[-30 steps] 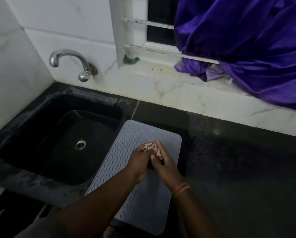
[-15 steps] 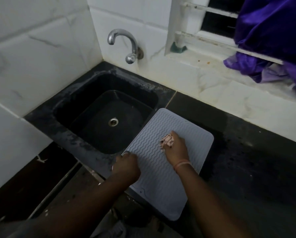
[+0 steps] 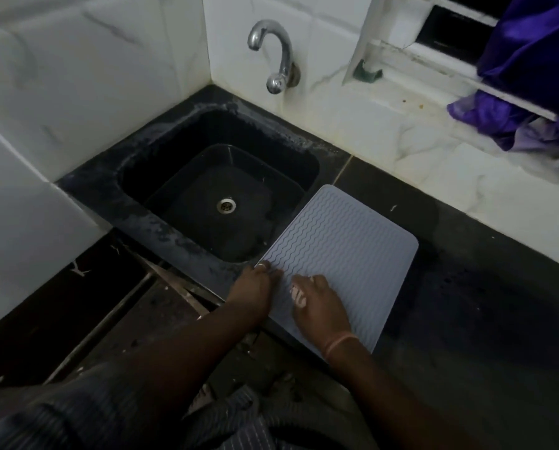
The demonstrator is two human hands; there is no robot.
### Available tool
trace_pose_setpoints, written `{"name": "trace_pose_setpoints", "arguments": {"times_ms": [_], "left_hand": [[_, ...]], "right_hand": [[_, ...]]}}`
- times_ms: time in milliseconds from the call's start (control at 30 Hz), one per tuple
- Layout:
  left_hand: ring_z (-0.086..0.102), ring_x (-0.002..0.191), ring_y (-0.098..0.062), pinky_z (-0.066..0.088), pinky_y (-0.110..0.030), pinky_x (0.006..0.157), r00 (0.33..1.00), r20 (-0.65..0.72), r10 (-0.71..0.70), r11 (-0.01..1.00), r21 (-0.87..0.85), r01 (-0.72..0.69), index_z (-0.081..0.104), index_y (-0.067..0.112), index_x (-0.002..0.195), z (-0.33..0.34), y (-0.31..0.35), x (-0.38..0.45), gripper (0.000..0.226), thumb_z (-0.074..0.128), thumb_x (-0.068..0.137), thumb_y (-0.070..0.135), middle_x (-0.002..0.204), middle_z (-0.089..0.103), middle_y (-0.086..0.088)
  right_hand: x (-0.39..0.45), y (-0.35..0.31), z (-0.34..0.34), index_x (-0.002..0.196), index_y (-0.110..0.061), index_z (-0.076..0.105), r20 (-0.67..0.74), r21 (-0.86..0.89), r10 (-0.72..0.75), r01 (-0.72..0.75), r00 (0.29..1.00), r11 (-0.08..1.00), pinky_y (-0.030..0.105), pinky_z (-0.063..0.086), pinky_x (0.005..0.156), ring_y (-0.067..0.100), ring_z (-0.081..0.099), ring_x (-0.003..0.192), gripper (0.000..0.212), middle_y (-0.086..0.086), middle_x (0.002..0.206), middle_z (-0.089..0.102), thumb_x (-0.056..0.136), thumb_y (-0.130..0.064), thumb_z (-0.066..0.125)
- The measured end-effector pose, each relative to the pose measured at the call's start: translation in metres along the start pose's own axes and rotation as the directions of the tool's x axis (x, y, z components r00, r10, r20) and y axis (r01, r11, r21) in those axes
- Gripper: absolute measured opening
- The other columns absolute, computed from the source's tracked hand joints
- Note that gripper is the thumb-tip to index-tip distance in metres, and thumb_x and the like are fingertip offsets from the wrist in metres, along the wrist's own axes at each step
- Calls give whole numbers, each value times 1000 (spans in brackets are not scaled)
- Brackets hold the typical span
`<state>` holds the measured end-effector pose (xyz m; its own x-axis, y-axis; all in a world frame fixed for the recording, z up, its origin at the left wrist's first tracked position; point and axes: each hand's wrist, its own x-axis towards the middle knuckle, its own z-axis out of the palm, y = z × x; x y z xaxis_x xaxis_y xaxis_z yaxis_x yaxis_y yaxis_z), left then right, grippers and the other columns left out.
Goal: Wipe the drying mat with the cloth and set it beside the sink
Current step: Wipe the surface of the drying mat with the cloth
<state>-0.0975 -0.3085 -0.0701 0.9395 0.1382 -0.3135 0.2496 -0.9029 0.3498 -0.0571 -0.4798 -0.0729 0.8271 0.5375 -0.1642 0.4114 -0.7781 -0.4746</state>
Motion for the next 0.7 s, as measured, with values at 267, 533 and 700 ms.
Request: {"name": "trace_pose_setpoints", "arguments": {"times_ms": [267,533,700], "left_hand": [[71,101,-18,58,-37,89,967,-133,-219,896,-419,145,77,31,108,-10,-54,-4,38,58,87,5,111,75,1],[72,84,-23,59,-37,77,947,-100,-304,856,-466,225,80,21,80,-7,-61,-9,17,65,84,13,84,77,-4],[71,80,-26,54,-31,69,945,-98,-312,859,-454,236,78,17,75,0,-65,-6,16,65,85,15,80,75,-7]], "right_hand": [[-6,-28,-13,126,-27,66,124,594,147,-192,981,781,37,55,102,5,69,104,51,-8,115,73,80,-14,82],[12,-72,28,100,-26,60,44,148,-115,108,992,983,46,53,84,20,61,88,11,-2,96,65,91,-25,66],[12,-70,30,114,-21,65,100,-18,-187,190,977,982,42,47,93,32,60,102,30,8,111,68,87,-10,67]]}}
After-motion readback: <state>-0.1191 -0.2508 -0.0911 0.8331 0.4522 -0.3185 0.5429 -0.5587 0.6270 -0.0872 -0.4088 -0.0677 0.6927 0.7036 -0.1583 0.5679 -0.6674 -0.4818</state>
